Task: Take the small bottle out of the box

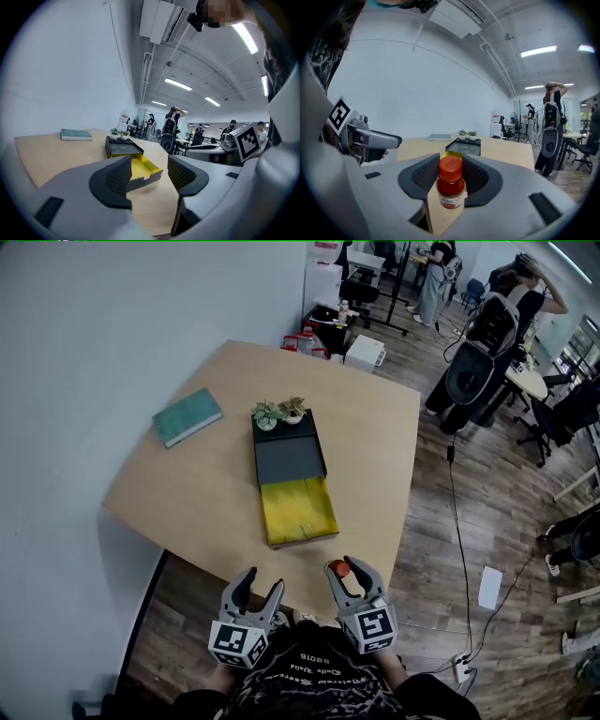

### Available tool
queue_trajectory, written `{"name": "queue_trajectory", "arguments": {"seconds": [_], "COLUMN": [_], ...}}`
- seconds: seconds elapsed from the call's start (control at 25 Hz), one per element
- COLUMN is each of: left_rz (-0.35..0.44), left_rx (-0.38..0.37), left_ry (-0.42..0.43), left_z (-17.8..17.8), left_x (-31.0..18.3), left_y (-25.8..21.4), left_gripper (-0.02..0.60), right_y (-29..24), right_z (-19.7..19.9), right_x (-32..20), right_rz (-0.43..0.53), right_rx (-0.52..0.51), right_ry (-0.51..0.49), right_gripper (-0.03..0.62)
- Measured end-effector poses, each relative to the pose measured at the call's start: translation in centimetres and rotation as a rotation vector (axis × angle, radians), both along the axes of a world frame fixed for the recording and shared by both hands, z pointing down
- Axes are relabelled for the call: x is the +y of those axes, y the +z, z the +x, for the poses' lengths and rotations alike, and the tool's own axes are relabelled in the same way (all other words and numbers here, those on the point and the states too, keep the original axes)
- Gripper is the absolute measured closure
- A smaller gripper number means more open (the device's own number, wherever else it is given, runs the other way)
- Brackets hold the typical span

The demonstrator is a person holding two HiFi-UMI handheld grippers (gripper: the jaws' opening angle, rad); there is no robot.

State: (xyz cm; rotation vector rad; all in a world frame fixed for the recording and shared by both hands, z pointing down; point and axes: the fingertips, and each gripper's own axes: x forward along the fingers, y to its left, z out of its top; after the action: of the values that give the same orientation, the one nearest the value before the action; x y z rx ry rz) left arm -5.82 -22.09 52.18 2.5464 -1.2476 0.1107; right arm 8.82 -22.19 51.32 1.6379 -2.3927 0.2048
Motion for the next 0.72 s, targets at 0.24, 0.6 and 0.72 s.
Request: {"name": "queue_trajectory", "arguments": {"seconds": [0.24, 0.6, 0.72], "left_rz": [-0.007, 0.002, 0.008], "left_rx": [-0.007, -0.01, -0.015], "left_ry": [-0.047, 0.016, 0.017], "left_z": [-0.8, 0.6, 0.8], "left_x": [-0.6, -0.7, -0.9], "left_y": [0.2, 0.0, -0.1], "left_gripper": [0.532, 0.578, 0.577], "right_y": [-0.1, -0.1, -0.3], "right_z": [-0.3, 0.0, 0.0], "right_x": [-0.4, -1.0, -1.3], "right_rz": [0.003, 0.005, 0.01], "right_rx": [-0.006, 0.007, 0.004], "right_ry": [-0.016, -0.016, -0.017], "right_gripper": [0.442, 0.444, 0.444]}}
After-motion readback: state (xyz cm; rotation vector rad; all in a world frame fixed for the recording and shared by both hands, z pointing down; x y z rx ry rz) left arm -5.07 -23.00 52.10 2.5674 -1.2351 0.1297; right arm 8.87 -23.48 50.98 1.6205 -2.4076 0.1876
